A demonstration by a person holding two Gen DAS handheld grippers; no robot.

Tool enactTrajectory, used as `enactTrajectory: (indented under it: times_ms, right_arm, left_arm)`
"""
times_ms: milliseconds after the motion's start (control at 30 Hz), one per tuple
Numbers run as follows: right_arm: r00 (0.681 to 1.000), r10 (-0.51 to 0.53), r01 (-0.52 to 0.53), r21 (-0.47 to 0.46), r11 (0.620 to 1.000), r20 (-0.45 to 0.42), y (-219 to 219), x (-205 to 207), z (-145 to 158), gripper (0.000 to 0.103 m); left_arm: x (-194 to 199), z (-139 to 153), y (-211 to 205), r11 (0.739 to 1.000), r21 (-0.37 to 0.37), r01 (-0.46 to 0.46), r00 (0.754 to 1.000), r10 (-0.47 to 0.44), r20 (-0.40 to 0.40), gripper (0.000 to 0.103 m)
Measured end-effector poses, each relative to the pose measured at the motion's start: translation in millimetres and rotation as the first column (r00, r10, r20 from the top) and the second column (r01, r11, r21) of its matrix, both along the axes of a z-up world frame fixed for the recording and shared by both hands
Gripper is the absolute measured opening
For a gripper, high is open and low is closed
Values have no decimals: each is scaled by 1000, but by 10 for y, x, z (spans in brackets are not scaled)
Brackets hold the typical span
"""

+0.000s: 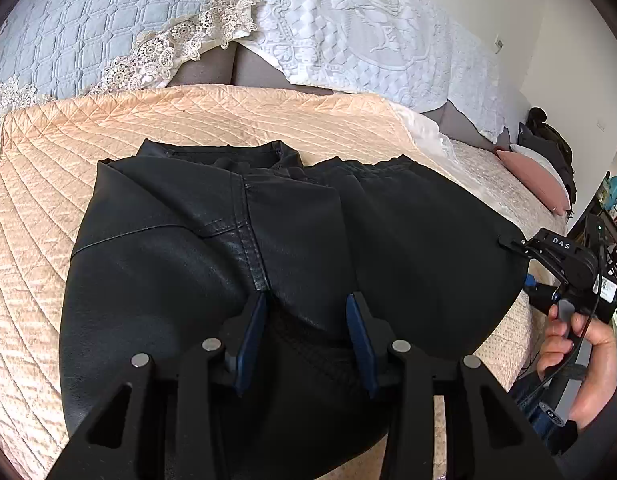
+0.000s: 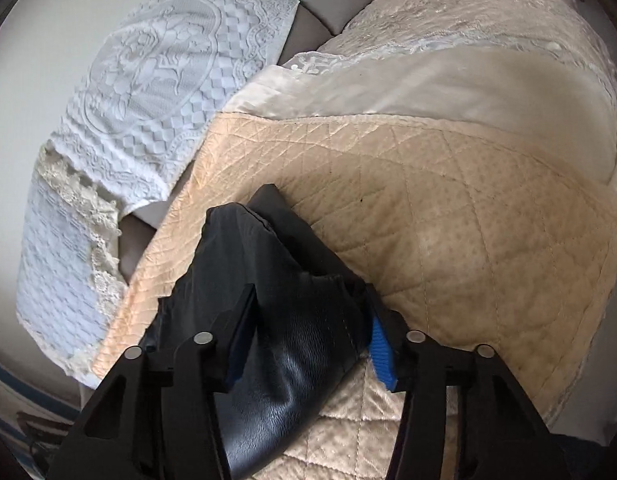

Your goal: Fold large clothes

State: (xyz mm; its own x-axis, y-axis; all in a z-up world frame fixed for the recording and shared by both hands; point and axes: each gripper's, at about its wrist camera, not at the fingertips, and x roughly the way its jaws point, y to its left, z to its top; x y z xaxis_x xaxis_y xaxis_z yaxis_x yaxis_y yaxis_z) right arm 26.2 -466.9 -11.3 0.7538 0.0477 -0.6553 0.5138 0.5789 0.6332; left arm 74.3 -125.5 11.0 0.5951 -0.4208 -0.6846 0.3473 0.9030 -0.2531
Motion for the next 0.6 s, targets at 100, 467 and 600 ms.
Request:
enactTrajectory:
  times_ms: [100, 467, 600]
  right_arm:
    - [999, 35, -36, 35, 999, 19, -20, 69, 69, 23]
    - [856, 444, -409, -178, 895, 265, 1150, 304, 1442, 19]
    - [742, 623, -569, -259, 780, 248, 1999, 426, 1604, 19]
  left_arm:
    - [11, 6, 12, 1000, -8, -4, 1000, 4, -9, 43]
    - [-94, 426, 666, 990, -75, -121, 991, 124, 43, 43]
    - [-164, 432, 1128, 972, -80, -220, 973, 224, 50, 43]
